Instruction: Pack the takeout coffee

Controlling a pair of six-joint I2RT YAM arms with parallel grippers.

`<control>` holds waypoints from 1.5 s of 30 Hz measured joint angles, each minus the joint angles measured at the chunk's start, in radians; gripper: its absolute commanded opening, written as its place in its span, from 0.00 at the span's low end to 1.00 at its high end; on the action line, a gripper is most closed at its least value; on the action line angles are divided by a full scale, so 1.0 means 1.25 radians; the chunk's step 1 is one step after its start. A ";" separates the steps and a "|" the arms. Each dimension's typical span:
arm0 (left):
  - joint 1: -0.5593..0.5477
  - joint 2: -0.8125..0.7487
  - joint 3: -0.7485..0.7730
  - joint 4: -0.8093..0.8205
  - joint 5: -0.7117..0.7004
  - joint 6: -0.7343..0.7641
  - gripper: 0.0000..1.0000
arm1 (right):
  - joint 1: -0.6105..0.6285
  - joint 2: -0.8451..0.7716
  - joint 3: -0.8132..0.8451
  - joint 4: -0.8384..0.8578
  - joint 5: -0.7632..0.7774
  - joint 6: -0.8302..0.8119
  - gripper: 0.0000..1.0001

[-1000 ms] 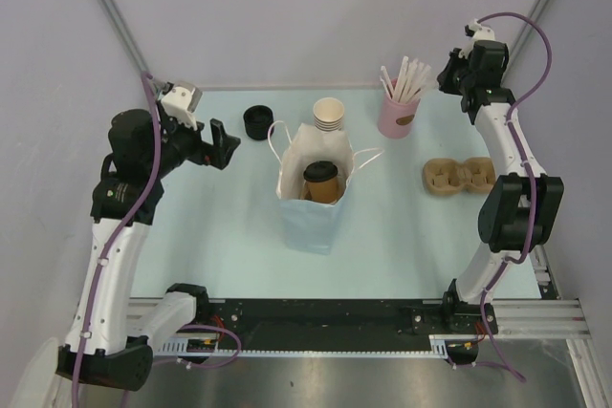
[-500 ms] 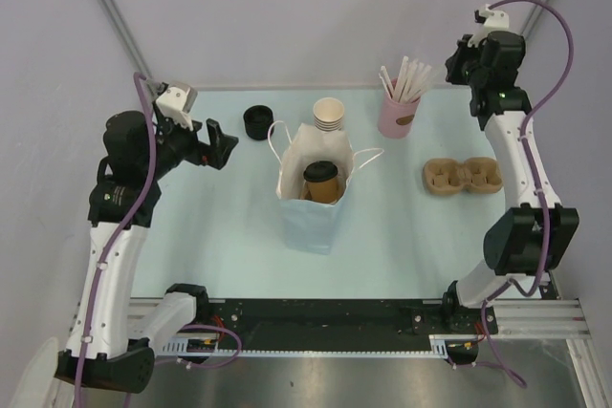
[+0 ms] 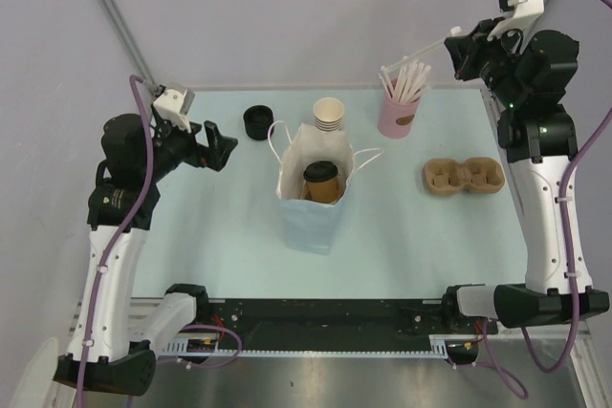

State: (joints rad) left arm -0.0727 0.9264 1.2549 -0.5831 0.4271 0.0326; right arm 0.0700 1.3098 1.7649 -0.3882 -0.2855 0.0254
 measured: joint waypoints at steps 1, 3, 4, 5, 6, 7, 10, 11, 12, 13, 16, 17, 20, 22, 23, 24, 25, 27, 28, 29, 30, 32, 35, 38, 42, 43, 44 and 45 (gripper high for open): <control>0.001 -0.001 0.000 0.000 0.000 0.000 1.00 | 0.000 -0.005 0.004 -0.008 -0.020 0.000 0.00; 0.003 -0.002 0.000 0.002 0.001 -0.002 1.00 | 0.000 -0.016 0.014 -0.034 -0.076 0.006 0.00; 0.004 -0.002 0.000 0.004 0.002 -0.003 0.99 | 0.000 -0.019 0.021 -0.046 -0.103 0.008 0.00; 0.004 -0.003 -0.001 0.005 0.002 -0.005 1.00 | 0.000 -0.021 0.028 -0.053 -0.130 0.013 0.00; 0.004 -0.004 -0.002 0.006 0.003 -0.005 1.00 | 0.000 -0.023 0.033 -0.059 -0.156 0.018 0.00; 0.004 -0.004 -0.002 0.007 0.002 -0.005 1.00 | 0.001 -0.023 0.038 -0.062 -0.184 0.024 0.00; 0.005 -0.005 -0.003 0.011 0.003 -0.005 1.00 | 0.009 -0.026 0.041 -0.068 -0.271 0.042 0.00; 0.005 -0.005 -0.004 0.012 0.003 -0.005 0.99 | 0.016 -0.026 0.041 -0.071 -0.298 0.046 0.00; 0.006 -0.005 -0.004 0.013 0.003 -0.005 1.00 | 0.027 -0.026 0.040 -0.074 -0.321 0.049 0.00; 0.007 -0.005 -0.005 0.015 0.003 -0.005 1.00 | 0.040 -0.026 0.037 -0.078 -0.339 0.048 0.00; 0.008 -0.005 -0.005 0.016 0.003 -0.006 1.00 | 0.092 -0.027 0.021 -0.087 -0.371 0.038 0.00; 0.009 -0.005 -0.005 0.016 0.003 -0.005 1.00 | 0.114 -0.027 0.012 -0.093 -0.375 0.029 0.00; 0.009 -0.005 -0.005 0.016 0.003 -0.006 1.00 | 0.184 -0.025 -0.016 -0.121 -0.376 -0.005 0.00; 0.011 -0.005 -0.005 0.017 0.003 -0.006 1.00 | 0.218 -0.021 -0.031 -0.138 -0.370 -0.026 0.00; 0.012 -0.005 -0.005 0.016 0.003 -0.006 0.99 | 0.222 -0.019 -0.036 -0.146 -0.369 -0.035 0.00; 0.013 -0.005 -0.006 0.017 0.003 -0.006 1.00 | 0.248 -0.014 -0.041 -0.153 -0.367 -0.043 0.00; 0.014 -0.005 -0.007 0.017 0.004 -0.006 1.00 | 0.264 -0.009 -0.045 -0.160 -0.365 -0.052 0.00; 0.016 -0.005 -0.009 0.017 0.004 -0.006 1.00 | 0.290 -0.001 -0.056 -0.169 -0.364 -0.063 0.00; 0.016 -0.005 -0.010 0.017 0.004 -0.006 1.00 | 0.302 0.003 -0.062 -0.173 -0.364 -0.067 0.00; 0.017 -0.005 -0.010 0.017 0.005 -0.006 1.00 | 0.315 0.007 -0.067 -0.178 -0.361 -0.071 0.00; 0.019 -0.005 -0.011 0.017 0.005 -0.006 1.00 | 0.332 0.011 -0.073 -0.185 -0.354 -0.076 0.00; 0.020 -0.005 -0.011 0.017 0.005 -0.006 1.00 | 0.362 0.019 -0.078 -0.197 -0.340 -0.090 0.00; 0.022 -0.005 -0.011 0.017 0.006 -0.006 1.00 | 0.405 0.032 -0.078 -0.215 -0.307 -0.114 0.00; 0.024 -0.005 -0.011 0.018 0.009 -0.006 1.00 | 0.437 0.050 -0.077 -0.245 -0.279 -0.142 0.00; 0.024 -0.004 -0.013 0.019 0.016 -0.006 1.00 | 0.471 0.078 -0.076 -0.293 -0.240 -0.181 0.00; 0.024 -0.004 -0.013 0.019 0.017 -0.006 1.00 | 0.479 0.084 -0.076 -0.303 -0.230 -0.190 0.00; 0.024 -0.004 -0.013 0.019 0.018 -0.006 1.00 | 0.489 0.090 -0.076 -0.313 -0.221 -0.197 0.00; 0.024 -0.004 -0.013 0.020 0.018 -0.006 1.00 | 0.496 0.092 -0.077 -0.319 -0.212 -0.201 0.00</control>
State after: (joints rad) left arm -0.0425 0.9211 1.2385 -0.5583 0.4492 0.0250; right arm 0.6903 1.4254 1.6691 -0.7868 -0.5510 -0.2260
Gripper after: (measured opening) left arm 0.994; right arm 0.009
